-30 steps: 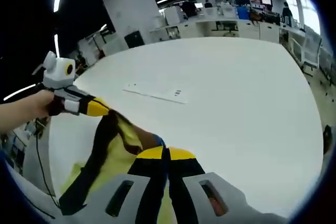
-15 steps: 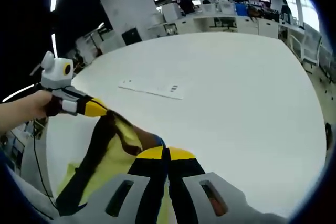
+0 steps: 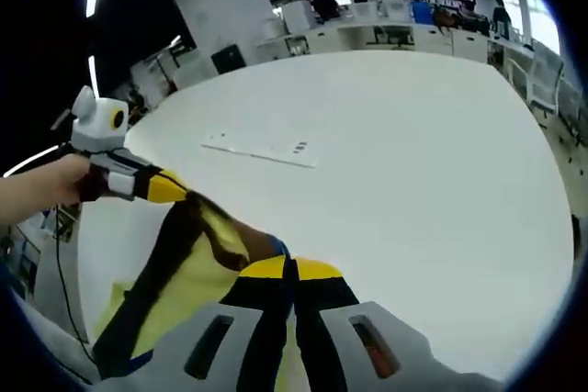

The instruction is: Fold the garment on the visible template until the final outline fits inside the template.

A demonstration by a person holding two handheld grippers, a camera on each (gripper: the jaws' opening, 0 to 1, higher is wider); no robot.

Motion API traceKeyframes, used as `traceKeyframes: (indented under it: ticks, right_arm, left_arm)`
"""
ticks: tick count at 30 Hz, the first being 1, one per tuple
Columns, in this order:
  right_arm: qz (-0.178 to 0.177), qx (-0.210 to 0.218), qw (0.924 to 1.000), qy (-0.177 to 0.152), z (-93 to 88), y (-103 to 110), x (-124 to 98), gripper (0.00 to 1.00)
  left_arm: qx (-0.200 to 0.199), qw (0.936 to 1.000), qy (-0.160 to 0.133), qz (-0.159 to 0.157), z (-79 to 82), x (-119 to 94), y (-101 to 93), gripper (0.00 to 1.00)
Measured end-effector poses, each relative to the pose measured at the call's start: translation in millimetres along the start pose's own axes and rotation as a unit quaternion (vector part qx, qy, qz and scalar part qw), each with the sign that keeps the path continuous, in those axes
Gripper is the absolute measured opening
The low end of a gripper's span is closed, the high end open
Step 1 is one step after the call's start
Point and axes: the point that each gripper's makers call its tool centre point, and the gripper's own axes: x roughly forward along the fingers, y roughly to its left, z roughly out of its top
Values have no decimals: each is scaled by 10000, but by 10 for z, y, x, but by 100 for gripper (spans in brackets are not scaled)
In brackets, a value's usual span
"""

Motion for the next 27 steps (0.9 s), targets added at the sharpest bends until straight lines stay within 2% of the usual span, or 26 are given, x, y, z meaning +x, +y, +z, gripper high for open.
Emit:
traceKeyframes:
  ticks: [27]
  right_arm:
    - [-25, 24, 9999, 114, -80, -93, 149, 1]
  left_arm:
    - [-108, 9998, 146, -38, -91, 134, 90, 0]
